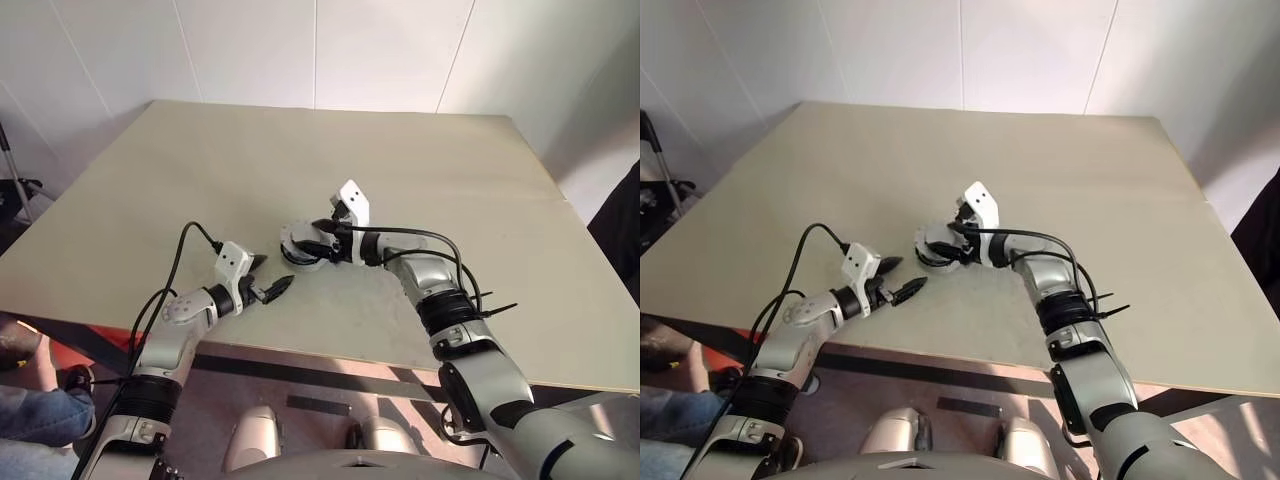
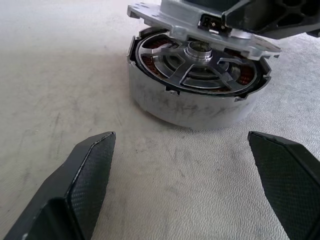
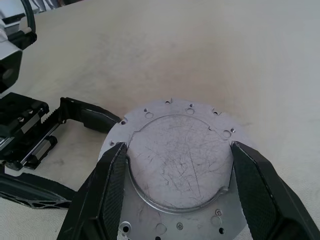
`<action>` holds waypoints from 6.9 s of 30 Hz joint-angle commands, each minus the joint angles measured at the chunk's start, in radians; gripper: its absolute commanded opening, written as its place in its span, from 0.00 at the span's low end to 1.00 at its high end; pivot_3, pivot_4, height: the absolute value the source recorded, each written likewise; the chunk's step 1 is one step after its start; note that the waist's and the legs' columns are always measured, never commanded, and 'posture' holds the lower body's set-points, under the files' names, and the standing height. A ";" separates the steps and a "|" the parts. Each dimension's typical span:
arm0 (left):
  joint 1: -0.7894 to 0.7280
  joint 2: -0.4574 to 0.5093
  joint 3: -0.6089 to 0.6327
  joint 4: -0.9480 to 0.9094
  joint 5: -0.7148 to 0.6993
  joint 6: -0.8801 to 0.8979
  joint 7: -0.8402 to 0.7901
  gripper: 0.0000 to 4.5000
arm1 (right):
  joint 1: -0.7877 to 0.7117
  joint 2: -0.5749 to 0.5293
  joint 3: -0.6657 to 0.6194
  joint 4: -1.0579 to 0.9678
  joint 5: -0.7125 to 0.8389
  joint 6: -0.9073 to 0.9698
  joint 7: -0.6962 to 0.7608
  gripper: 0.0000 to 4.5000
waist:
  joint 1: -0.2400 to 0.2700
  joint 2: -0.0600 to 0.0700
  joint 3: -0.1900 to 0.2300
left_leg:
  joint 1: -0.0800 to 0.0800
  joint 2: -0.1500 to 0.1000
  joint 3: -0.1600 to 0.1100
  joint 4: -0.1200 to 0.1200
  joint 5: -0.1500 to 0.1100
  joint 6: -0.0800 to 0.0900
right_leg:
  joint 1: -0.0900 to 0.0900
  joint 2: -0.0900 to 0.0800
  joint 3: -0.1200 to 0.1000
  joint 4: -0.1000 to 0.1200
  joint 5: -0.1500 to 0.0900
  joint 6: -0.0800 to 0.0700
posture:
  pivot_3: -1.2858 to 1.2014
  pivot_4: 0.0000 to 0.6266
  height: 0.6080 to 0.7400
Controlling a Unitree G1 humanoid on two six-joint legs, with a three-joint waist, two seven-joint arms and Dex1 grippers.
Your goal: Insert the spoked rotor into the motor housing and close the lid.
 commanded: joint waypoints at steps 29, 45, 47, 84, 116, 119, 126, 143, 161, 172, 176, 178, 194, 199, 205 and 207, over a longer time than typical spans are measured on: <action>0.011 0.002 0.009 -0.024 -0.004 0.012 0.007 1.00 | -0.026 -0.026 0.063 0.034 -0.083 -0.091 -0.059 0.70 | -0.001 0.000 0.000 | 0.005 0.000 0.000 0.000 -0.001 0.001 | 0.006 0.000 0.000 -0.001 0.000 0.000 | 0.52 0.00 1.00; 0.007 0.003 0.010 -0.018 -0.002 0.009 0.006 1.00 | -0.011 -0.038 0.047 -0.024 -0.038 -0.068 0.004 0.70 | 0.000 0.000 0.000 | 0.004 0.000 0.000 0.000 -0.001 0.001 | 0.006 0.000 0.000 -0.001 0.000 0.000 | 0.52 0.00 1.00; 0.009 0.004 0.010 -0.029 -0.004 0.016 0.007 1.00 | -0.008 -0.037 0.058 -0.014 -0.053 -0.080 -0.001 0.70 | 0.000 0.000 0.000 | 0.004 0.000 0.000 0.000 -0.001 0.001 | 0.006 0.000 0.000 -0.002 0.000 0.000 | 0.52 0.00 1.00; 0.027 0.000 0.013 -0.106 -0.011 0.077 0.034 1.00 | 0.001 -0.055 0.071 0.101 -0.088 -0.045 0.003 0.70 | 0.004 0.000 0.000 | 0.007 0.000 0.000 0.000 -0.002 0.003 | 0.010 0.000 0.000 -0.005 0.000 0.000 | 0.52 0.00 1.00; -0.209 -0.205 0.199 -0.031 -0.334 0.530 0.318 0.01 | 0.003 -0.068 0.130 0.151 -0.158 -0.124 -0.077 0.70 | -0.002 0.000 -0.001 | 0.021 0.000 0.000 -0.003 -0.001 0.001 | 0.024 0.000 0.000 -0.012 -0.005 0.009 | 0.52 0.00 1.00; -0.200 -0.173 0.142 0.040 -0.240 0.547 0.366 0.01 | -0.006 -0.065 0.124 0.168 -0.163 -0.118 -0.105 0.70 | -0.002 0.000 -0.001 | 0.021 0.000 0.000 -0.004 -0.001 0.001 | 0.024 0.000 0.000 -0.014 -0.005 0.009 | 0.52 0.00 1.00; -0.190 -0.175 0.125 0.057 -0.216 0.573 0.372 0.01 | -0.031 -0.057 0.108 0.187 -0.152 -0.095 -0.138 0.70 | -0.002 0.003 -0.003 | 0.036 -0.003 -0.001 -0.017 -0.001 0.001 | 0.034 0.000 -0.002 -0.030 -0.008 0.014 | 0.52 0.00 1.00; -0.161 -0.189 0.133 -0.028 -0.268 0.631 0.313 0.00 | -0.007 -0.129 -0.050 -0.223 0.072 0.153 -0.045 1.00 | 0.021 0.000 0.008 | 0.011 -0.008 0.003 -0.019 0.006 0.006 | 0.023 -0.003 0.006 -0.044 0.017 0.015 | 0.52 0.00 1.00; -0.213 -0.202 0.352 -0.098 -0.452 0.532 0.278 0.00 | 0.018 -0.146 -0.051 -0.240 0.083 0.198 -0.083 1.00 | 0.020 0.000 0.008 | -0.013 -0.006 0.002 -0.015 0.006 0.013 | 0.000 -0.002 0.003 -0.031 0.012 0.009 | 0.52 0.00 1.00; -0.201 -0.171 0.361 -0.113 -0.521 0.558 0.255 0.00 | 0.049 -0.118 -0.004 -0.272 0.079 0.159 -0.067 1.00 | 0.019 0.000 0.008 | -0.011 -0.006 0.002 -0.013 0.006 0.013 | 0.000 -0.002 0.003 -0.026 0.012 0.009 | 0.52 0.00 1.00; -0.196 -0.155 0.356 -0.110 -0.518 0.555 0.250 0.00 | 0.068 -0.083 0.041 -0.258 0.058 0.140 -0.075 1.00 | 0.019 0.000 0.008 | -0.011 -0.005 0.001 -0.009 0.006 0.013 | -0.001 -0.002 0.003 -0.021 0.011 0.008 | 0.52 0.00 1.00; -0.196 -0.148 0.355 -0.110 -0.517 0.553 0.249 0.00 | 0.065 -0.070 0.055 -0.226 0.040 0.119 -0.087 1.00 | 0.018 0.000 0.008 | -0.011 -0.004 0.001 -0.006 0.005 0.010 | -0.001 -0.002 0.003 -0.017 0.011 0.007 | 0.52 0.00 1.00; -0.165 -0.143 0.343 -0.130 -0.509 0.538 0.258 0.00 | -0.010 -0.025 0.068 0.006 -0.036 -0.015 -0.141 1.00 | 0.015 0.000 0.008 | -0.001 -0.002 0.001 -0.001 0.004 0.009 | 0.011 -0.001 0.004 -0.015 0.010 0.008 | 0.52 0.00 1.00; -0.167 -0.132 0.354 -0.117 -0.507 0.526 0.260 0.00 | -0.015 -0.029 0.055 0.012 -0.038 -0.033 -0.143 0.72 | 0.016 0.000 0.008 | 0.000 -0.002 0.001 -0.001 0.004 0.009 | 0.011 -0.001 0.004 -0.015 0.010 0.008 | 0.52 0.00 1.00; -0.167 -0.121 0.358 -0.107 -0.507 0.517 0.260 0.00 | -0.017 -0.044 0.044 -0.006 -0.041 -0.039 -0.142 0.70 | 0.017 0.000 0.008 | 0.000 -0.002 0.001 -0.001 0.004 0.009 | 0.011 -0.001 0.004 -0.015 0.010 0.008 | 0.52 0.00 1.00; -0.166 -0.120 0.357 -0.107 -0.507 0.516 0.260 0.00 | -0.016 -0.048 0.037 -0.026 -0.033 -0.033 -0.137 0.70 | 0.018 0.000 0.008 | 0.000 -0.002 0.001 -0.001 0.004 0.009 | 0.011 -0.001 0.004 -0.015 0.010 0.008 | 0.52 0.00 1.00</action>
